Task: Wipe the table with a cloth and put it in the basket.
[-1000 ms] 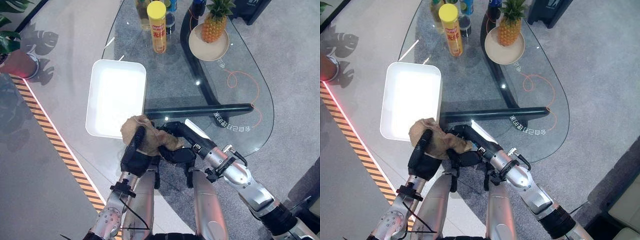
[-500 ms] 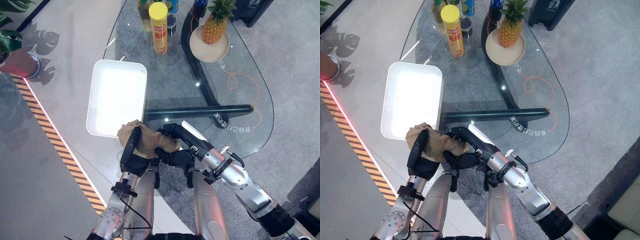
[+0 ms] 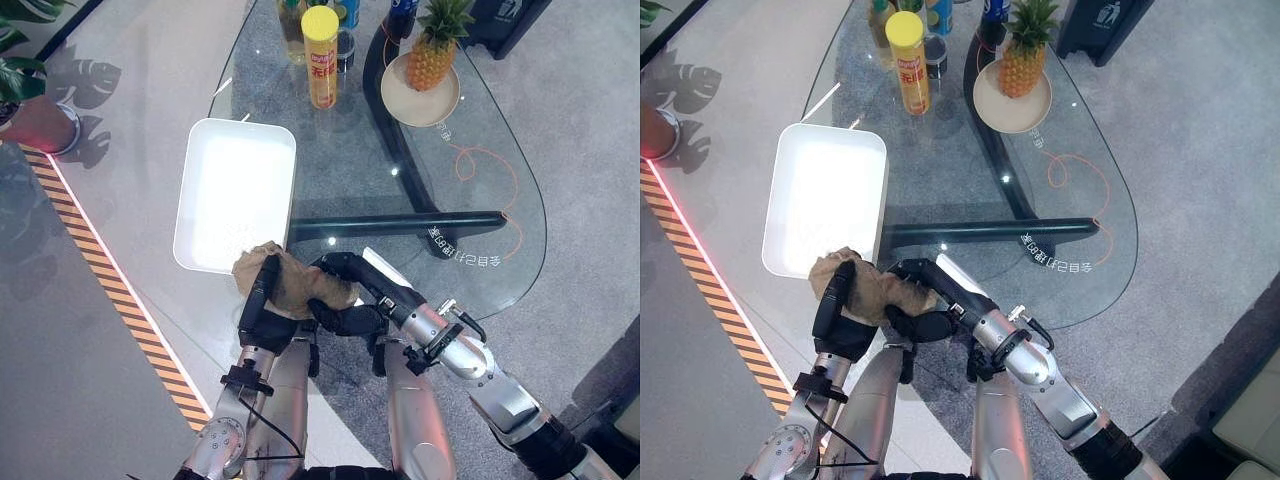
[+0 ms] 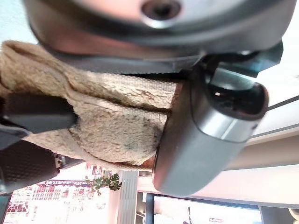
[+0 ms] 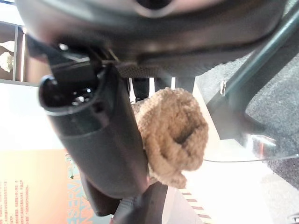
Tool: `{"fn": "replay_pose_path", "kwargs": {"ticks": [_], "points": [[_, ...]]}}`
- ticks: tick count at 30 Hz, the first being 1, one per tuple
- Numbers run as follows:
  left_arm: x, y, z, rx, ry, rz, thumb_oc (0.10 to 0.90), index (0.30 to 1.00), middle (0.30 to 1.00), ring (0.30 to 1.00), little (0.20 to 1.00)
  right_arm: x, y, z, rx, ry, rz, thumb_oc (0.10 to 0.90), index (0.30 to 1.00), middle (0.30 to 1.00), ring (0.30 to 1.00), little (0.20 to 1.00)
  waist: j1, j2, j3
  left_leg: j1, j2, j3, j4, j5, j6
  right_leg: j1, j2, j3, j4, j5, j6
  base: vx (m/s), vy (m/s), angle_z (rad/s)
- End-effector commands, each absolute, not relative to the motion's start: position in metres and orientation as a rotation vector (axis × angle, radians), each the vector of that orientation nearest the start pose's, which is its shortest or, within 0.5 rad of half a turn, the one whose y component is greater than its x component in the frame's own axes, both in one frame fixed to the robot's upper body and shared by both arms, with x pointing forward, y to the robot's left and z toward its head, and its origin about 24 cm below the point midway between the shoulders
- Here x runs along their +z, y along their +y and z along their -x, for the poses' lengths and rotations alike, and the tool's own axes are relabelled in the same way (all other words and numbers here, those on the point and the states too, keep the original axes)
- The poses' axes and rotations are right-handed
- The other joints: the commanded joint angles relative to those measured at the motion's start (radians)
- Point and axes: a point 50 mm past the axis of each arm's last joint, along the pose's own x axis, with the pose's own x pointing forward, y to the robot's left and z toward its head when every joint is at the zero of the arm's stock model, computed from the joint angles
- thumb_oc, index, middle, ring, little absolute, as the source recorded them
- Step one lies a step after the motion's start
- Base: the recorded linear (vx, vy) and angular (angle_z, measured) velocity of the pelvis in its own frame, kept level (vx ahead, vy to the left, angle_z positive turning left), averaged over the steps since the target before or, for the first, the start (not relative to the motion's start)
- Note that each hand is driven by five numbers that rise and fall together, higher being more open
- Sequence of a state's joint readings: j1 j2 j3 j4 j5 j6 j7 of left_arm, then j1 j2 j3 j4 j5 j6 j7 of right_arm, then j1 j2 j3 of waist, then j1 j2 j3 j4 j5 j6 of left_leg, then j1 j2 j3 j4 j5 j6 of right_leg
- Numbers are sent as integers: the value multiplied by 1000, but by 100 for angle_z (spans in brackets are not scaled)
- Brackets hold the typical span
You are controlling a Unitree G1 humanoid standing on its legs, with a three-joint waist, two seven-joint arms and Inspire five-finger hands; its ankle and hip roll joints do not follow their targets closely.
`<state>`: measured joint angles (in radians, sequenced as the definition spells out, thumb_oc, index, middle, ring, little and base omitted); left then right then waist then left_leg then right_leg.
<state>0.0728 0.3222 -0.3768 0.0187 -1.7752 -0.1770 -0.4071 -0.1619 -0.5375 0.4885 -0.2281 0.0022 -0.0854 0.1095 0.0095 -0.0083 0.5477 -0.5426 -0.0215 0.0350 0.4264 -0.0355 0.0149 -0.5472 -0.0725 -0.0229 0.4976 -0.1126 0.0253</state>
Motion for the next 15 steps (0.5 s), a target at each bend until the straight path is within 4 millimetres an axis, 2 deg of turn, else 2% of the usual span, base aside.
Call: {"fn": "replay_pose_path", "kwargs": {"ticks": [1, 15], "points": [[87, 137, -218, -617, -317, 1509, 100, 300, 300, 300, 200, 134, -108, -237, 566, -489, 459, 800, 900, 900, 900, 900, 12, -18, -28, -37, -75, 36, 103, -20, 88, 41, 46, -42, -74, 129, -31, 0, 0, 0], [81, 143, -215, -565, -319, 1483, 100, 300, 300, 300, 200, 138, -123, -234, 430, -521, 393, 800, 900, 900, 900, 900, 7, -19, -28, -36, -70, 42, 111, -21, 91, 48, 50, -40, -65, 127, -33, 0, 0, 0]]}}
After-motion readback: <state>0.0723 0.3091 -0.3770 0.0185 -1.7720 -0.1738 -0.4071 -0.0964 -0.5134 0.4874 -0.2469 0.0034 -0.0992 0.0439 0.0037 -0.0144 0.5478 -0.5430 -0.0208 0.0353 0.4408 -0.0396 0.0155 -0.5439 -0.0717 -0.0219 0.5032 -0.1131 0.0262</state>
